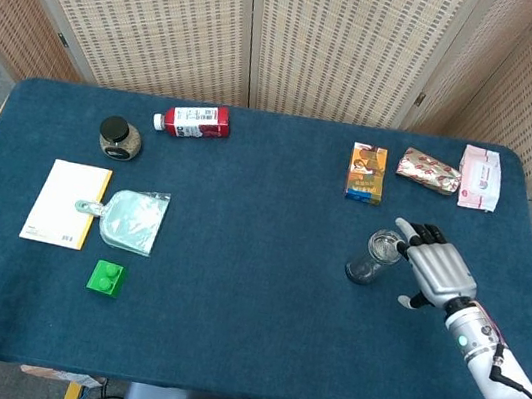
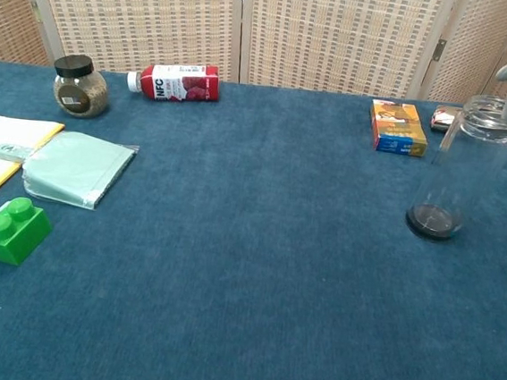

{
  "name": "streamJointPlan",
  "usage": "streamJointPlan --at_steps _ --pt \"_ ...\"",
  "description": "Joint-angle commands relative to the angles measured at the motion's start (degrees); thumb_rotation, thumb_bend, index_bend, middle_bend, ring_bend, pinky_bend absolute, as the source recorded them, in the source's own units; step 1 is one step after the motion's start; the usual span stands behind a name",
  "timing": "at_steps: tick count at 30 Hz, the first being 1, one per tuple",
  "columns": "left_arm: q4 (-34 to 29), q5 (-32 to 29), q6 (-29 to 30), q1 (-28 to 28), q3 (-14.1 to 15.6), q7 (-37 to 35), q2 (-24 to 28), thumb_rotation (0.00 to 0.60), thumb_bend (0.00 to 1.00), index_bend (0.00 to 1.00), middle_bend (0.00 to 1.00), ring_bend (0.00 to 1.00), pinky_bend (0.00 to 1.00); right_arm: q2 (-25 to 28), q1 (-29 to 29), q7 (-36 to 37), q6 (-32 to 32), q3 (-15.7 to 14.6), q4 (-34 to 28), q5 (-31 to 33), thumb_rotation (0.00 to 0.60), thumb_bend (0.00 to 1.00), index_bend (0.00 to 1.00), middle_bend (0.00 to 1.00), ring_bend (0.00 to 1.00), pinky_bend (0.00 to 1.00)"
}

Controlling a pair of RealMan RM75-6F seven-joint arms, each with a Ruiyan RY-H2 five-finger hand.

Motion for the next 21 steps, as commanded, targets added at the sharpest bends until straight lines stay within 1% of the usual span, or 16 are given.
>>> streamJointPlan --at_steps 1,15,21 --pt "0.0 0.0 0.0 0.0 0.0 -0.1 0.0 0.600 0.52 0.00 0.01 0.00 0.00 -0.1 0.0 -0.1 0.0 -0.1 0.1 0.1 0.600 0.13 0.32 0.00 0.00 0.00" --pt "0.2 0.1 0.2 0.0 -0.1 -0.3 0.0 0.600 0.52 0.00 0.01 0.00 0.00 -0.7 0.3 -0.7 0.1 -0.7 0.7 0.8 0.600 0.13 0.32 0.00 0.00 0.00" --pt "0.2 0.1 0.2 0.0 -0.1 -0.1 -0.1 0.600 0.52 0.00 0.01 0.00 0.00 0.0 -0.4 1.3 1.2 0.2 -0.2 -0.5 0.600 0.13 0.32 0.00 0.00 0.00"
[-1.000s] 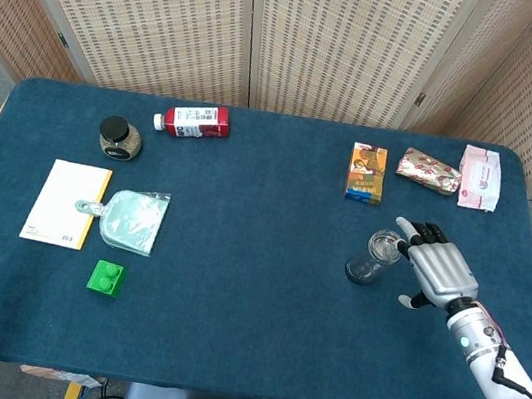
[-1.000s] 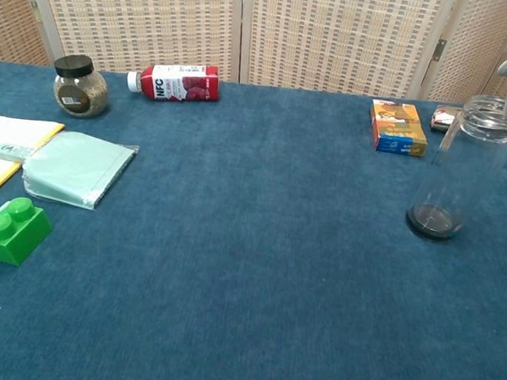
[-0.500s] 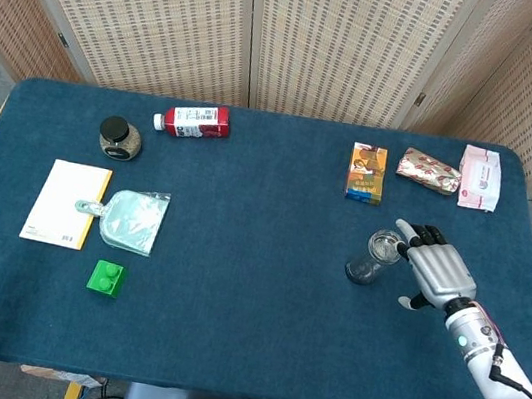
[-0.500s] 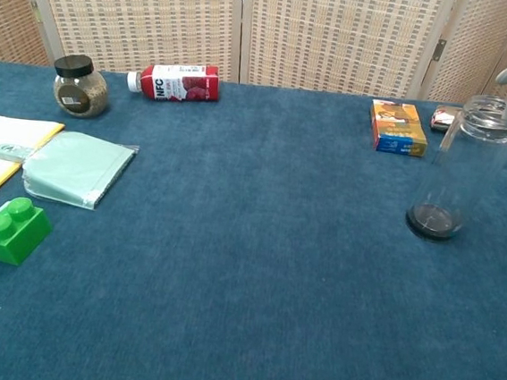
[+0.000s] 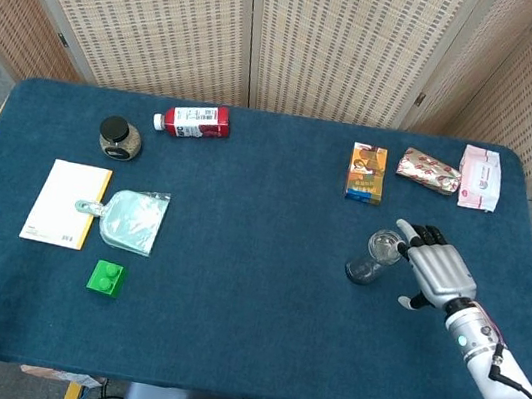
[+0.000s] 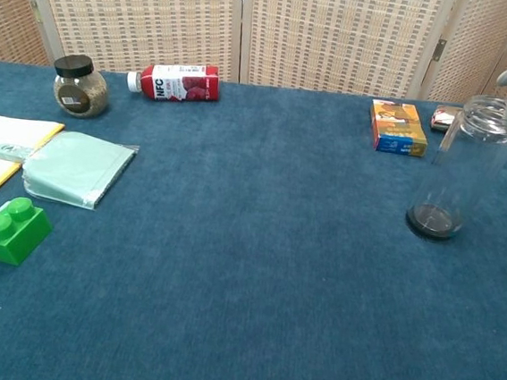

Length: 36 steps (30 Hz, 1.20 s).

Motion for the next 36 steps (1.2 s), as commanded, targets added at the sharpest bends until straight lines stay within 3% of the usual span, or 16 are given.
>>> streamJointPlan --at_steps 1,9,17,22,29,36 --pt "0.0 0.0 -0.1 0.0 0.0 0.0 0.0 0.600 0.52 0.00 0.01 0.00 0.00 0.8 -0.5 1.3 0.7 0.6 -0.6 -1.1 0.600 0.13 0.32 0.00 0.00 0.00" --pt "0.0 0.0 -0.1 -0.1 0.0 0.2 -0.1 0.600 0.52 0.00 0.01 0.00 0.00 3.0 -3.2 7.0 3.9 2.7 -2.3 -6.3 0.600 0.13 0.29 0.00 0.00 0.00" --pt "-0.1 -0.7 -0.8 -0.2 -0.1 0.7 -0.1 0.600 0.52 0.00 0.01 0.00 0.00 1.9 -9.4 10.8 11.1 1.8 0.5 -12.0 0.600 0.13 0.02 0.00 0.00 0.00" --pt "-0.2 -1.3 -1.4 -0.3 -0.2 1.0 0.0 0.600 0.52 0.00 0.01 0.00 0.00 0.4 -14.6 13.2 16.4 -0.3 3.1 -16.1 0.600 0.13 0.02 0.00 0.00 0.00" --pt "-0.3 -3.1 -4.5 -1.2 -0.1 1.4 -0.1 0.600 0.52 0.00 0.01 0.00 0.00 -5.6 -23.7 14.2 27.1 -4.0 9.4 -22.8 0.600 0.13 0.02 0.00 0.00 0.00" --pt "0.1 -4.7 -8.4 -2.8 -0.1 3.7 -1.3 0.600 0.52 0.00 0.01 0.00 0.00 -11.3 -30.1 14.2 35.9 -5.3 15.3 -27.2 0.600 0.13 0.02 0.00 0.00 0.00"
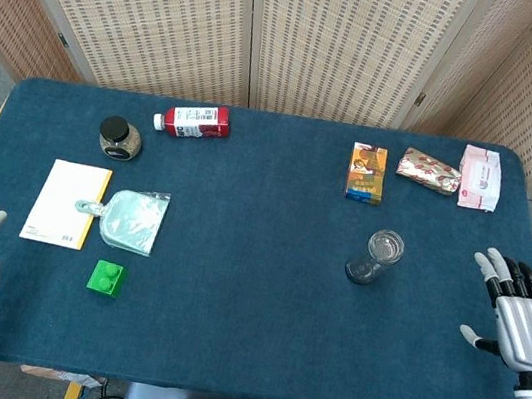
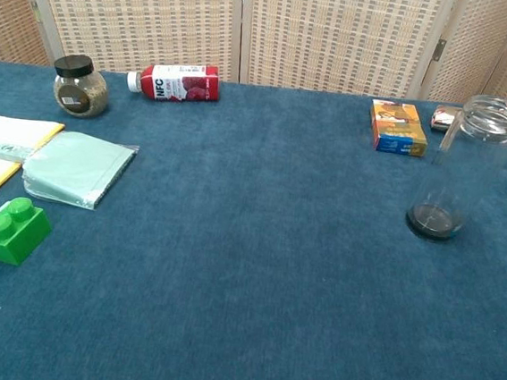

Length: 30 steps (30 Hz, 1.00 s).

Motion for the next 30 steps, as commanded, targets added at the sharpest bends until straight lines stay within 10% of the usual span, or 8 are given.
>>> streamJointPlan --at_steps 1,30 --pt "0.3 -0.7 -1.1 -0.6 -0.1 0.8 -0.6 0.600 0.52 0.00 0.01 0.00 0.00 -3.4 -3.7 0.1 4.8 -0.7 3.6 -2.6 0.600 0.13 0.02 0.00 0.00 0.00" --pt "1.7 -2.4 -4.3 -2.0 0.5 1.8 -2.0 0.600 0.52 0.00 0.01 0.00 0.00 -7.5 -8.0 8.1 4.9 1.1 11.7 -5.8 0.600 0.14 0.02 0.00 0.00 0.00"
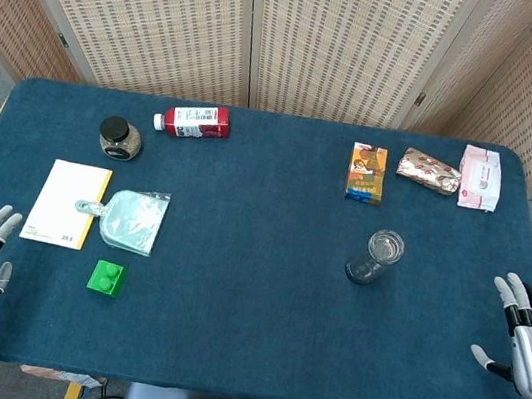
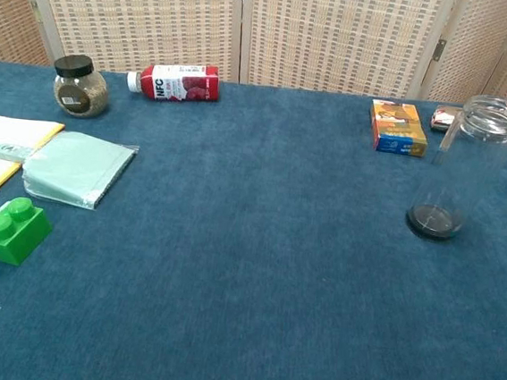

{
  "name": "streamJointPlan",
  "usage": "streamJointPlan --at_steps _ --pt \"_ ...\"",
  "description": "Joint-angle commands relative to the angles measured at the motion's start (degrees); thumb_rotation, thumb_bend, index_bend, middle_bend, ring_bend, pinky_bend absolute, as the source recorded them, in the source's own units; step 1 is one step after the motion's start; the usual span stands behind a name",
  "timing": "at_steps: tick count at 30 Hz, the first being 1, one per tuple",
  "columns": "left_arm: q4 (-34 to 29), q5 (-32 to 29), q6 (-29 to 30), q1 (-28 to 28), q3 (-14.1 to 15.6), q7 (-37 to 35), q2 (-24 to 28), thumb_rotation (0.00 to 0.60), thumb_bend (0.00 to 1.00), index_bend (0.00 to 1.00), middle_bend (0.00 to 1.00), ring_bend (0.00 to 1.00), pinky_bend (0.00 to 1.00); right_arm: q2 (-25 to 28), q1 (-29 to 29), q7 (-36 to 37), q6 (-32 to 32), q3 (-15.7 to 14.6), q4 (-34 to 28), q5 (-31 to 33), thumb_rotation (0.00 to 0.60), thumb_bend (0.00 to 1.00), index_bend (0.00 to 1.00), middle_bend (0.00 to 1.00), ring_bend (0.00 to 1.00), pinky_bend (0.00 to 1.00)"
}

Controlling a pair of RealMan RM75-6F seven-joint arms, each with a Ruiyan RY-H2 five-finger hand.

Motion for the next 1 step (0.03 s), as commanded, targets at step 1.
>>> streamJointPlan --at_steps 1 --pt "0.0 0.0 0.1 0.1 0.0 -0.3 0.0 0.600 0.52 0.00 0.01 0.00 0.00 0.0 0.0 0.2 -0.4 0.2 0.0 -0.1 0.600 0.14 0.02 0.00 0.00 0.00"
